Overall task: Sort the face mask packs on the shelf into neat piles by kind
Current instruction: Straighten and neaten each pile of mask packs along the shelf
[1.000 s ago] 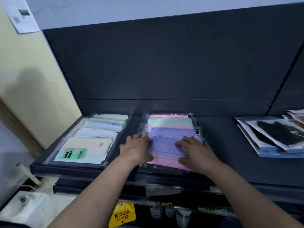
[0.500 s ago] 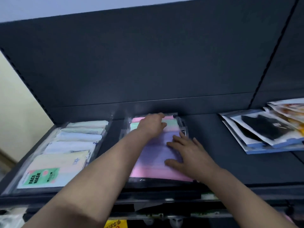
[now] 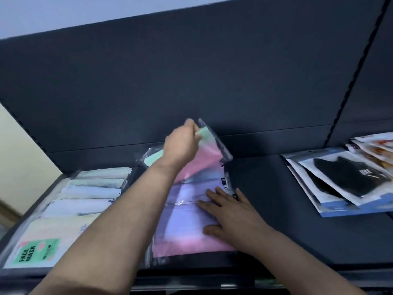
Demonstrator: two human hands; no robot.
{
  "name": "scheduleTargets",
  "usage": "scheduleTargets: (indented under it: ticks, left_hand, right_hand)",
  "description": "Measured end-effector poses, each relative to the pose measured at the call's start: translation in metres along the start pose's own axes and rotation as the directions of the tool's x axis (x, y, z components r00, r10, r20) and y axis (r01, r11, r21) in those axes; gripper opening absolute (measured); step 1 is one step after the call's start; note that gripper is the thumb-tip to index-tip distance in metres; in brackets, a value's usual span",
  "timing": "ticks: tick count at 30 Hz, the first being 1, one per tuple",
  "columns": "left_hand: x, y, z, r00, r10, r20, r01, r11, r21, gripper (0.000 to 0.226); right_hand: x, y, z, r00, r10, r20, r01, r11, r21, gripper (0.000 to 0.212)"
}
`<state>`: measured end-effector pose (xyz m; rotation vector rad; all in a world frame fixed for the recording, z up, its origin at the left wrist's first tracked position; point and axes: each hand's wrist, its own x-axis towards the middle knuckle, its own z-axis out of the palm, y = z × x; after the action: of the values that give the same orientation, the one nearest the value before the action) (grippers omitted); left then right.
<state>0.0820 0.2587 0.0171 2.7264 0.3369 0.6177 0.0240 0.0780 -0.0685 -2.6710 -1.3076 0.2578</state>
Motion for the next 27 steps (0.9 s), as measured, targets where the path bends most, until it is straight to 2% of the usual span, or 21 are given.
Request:
scheduleTargets:
  ticks: [4, 6, 8, 10, 13, 15, 16, 18, 20, 22, 24, 25, 26, 27]
  left_hand:
    - [-0.007, -0.002, -0.042, 0.957, -0.048, -0.285, -0.026, 0.968, -0.251, 0.019]
    - [-0.013, -0.004, -0.051, 0.919, -0.188, -0.348, 0.003, 0.883, -0.470, 0.024]
    - [-0.017, -0.011, -0.053, 0.859, -0.403, -0.316, 0.047, 0.676, -0.736, 0.023]
    - [-0.024, -0.018, -0.052, 0.808, -0.568, -0.157, 0.079, 0.369, -0.926, 0.018]
    - [-0.042, -0.029, -0.053, 0.770, -0.626, 0.121, 0.156, 0.002, -0.988, 0.013]
    - [-0.054, -0.035, -0.056, 0.739, -0.626, 0.249, 0.213, -0.134, -0.968, 0.014]
    - [-0.062, -0.038, -0.059, 0.726, -0.620, 0.297, 0.248, -0.166, -0.954, 0.013]
    - [-0.076, -0.045, -0.060, 0.713, -0.598, 0.367, 0.335, -0.170, -0.927, 0.011]
    - [-0.087, -0.055, -0.060, 0.710, -0.590, 0.385, 0.371, -0.151, -0.916, 0.013]
    - [-0.096, -0.068, -0.064, 0.716, -0.594, 0.368, 0.346, -0.157, -0.925, 0.013]
    - [-0.105, -0.084, -0.067, 0.712, -0.606, 0.355, 0.340, -0.145, -0.929, 0.034]
    - [-0.109, -0.093, -0.067, 0.718, -0.594, 0.361, 0.378, -0.102, -0.920, 0.045]
    - [-0.117, -0.096, -0.069, 0.736, -0.562, 0.377, 0.441, -0.025, -0.897, 0.045]
    - [-0.126, -0.100, -0.071, 0.767, -0.493, 0.410, 0.511, 0.083, -0.856, 0.035]
  right_hand:
    - [0.012, -0.005, -0.009, 0.998, 0.056, 0.012, -0.056, 0.998, 0.001, 0.065]
    - [0.012, -0.008, -0.016, 0.993, 0.073, -0.094, -0.065, 0.994, 0.083, 0.064]
    - [0.013, -0.016, -0.022, 0.958, 0.141, -0.251, -0.056, 0.946, 0.319, 0.063]
    - [0.017, -0.023, -0.025, 0.904, 0.259, -0.340, -0.007, 0.804, 0.595, 0.069]
    - [0.026, -0.036, -0.027, 0.851, 0.426, -0.306, 0.018, 0.559, 0.829, 0.084]
    - [0.030, -0.041, -0.027, 0.819, 0.519, -0.245, 0.021, 0.400, 0.916, 0.087]
    - [0.032, -0.043, -0.026, 0.807, 0.552, -0.211, 0.043, 0.300, 0.953, 0.085]
    - [0.034, -0.049, -0.024, 0.780, 0.604, -0.165, 0.110, 0.128, 0.986, 0.080]
    - [0.033, -0.052, -0.025, 0.746, 0.654, -0.128, 0.130, 0.046, 0.990, 0.075]
    - [0.029, -0.054, -0.028, 0.741, 0.662, -0.110, 0.104, 0.049, 0.993, 0.069]
    - [0.017, -0.052, -0.030, 0.748, 0.655, -0.108, 0.032, 0.126, 0.991, 0.070]
    - [0.011, -0.049, -0.031, 0.756, 0.647, -0.099, -0.015, 0.167, 0.986, 0.073]
    - [0.003, -0.046, -0.031, 0.766, 0.637, -0.081, -0.059, 0.196, 0.979, 0.077]
    - [-0.004, -0.043, -0.031, 0.780, 0.623, -0.060, -0.100, 0.218, 0.971, 0.081]
